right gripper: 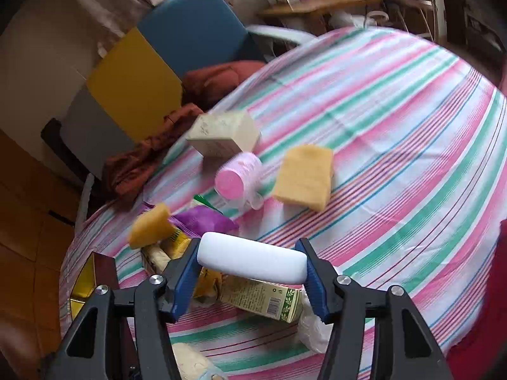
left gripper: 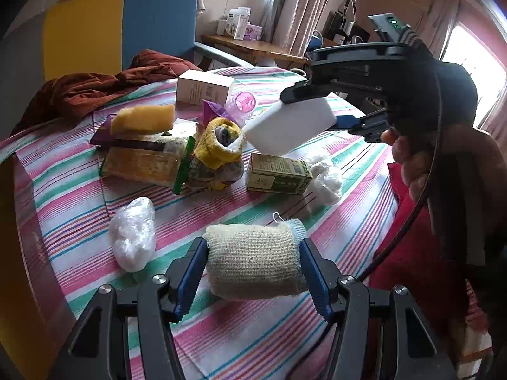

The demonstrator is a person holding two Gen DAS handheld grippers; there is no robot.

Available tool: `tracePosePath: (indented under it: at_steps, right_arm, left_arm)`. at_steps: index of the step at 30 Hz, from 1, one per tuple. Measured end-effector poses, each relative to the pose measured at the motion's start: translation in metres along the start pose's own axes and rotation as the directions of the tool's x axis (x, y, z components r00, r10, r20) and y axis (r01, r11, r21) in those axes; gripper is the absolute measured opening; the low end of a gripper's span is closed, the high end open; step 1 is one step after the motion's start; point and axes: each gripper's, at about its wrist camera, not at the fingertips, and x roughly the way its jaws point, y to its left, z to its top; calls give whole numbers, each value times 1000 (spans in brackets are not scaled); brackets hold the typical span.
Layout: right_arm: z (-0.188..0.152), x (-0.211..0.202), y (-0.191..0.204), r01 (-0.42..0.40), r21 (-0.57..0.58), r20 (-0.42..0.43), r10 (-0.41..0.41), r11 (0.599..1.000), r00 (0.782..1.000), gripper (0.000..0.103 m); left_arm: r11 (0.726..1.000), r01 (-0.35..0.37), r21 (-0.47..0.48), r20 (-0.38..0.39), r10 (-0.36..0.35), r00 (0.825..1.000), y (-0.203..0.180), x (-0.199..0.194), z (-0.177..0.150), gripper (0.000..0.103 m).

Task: Organize objects
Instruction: 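Carry the knitted roll and white block over the gold tray with both grippers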

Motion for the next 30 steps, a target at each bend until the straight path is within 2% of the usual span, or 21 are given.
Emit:
tracePosePath:
  at_steps: [7, 10, 13, 18, 23, 26, 28, 30]
  right_arm:
    - [-5, -51, 21, 18, -91, 132, -6, 996, 991, 60]
    - [-11, -71, 37, -5, -147, 166, 30, 989, 986, 60]
    - [-22, -83, 57, -56, -204, 162, 90, 977, 983, 60]
    - [-45, -84, 106, -156, -302, 96, 193, 940, 977, 60]
    - [-72, -63, 171, -257, -393, -22, 270, 883, 963, 60]
    - [-91, -42, 212, -276, -459, -93, 263, 845, 960, 60]
    - [-98, -30, 229, -283, -469, -117, 258, 837, 959, 60]
    - [-105, -20, 240, -281, -475, -125, 252, 834, 960, 60]
  left_arm:
    - [999, 16, -33, 83, -13, 996, 5, -43, -5, 60]
    - [999, 9, -54, 120, -2, 993, 10, -69, -10, 60]
    - [996, -19, -83, 152, 31, 988, 22, -94, -16, 60]
    - [982, -101, -162, 207, 134, 969, 56, -141, -33, 57]
    - [937, -206, -282, 235, 276, 932, 106, -188, -60, 56]
    - [902, -259, -347, 220, 347, 912, 136, -205, -81, 53]
    - [871, -292, -395, 198, 391, 899, 153, -213, -95, 51]
    - [856, -314, -411, 189, 417, 889, 159, -218, -105, 51]
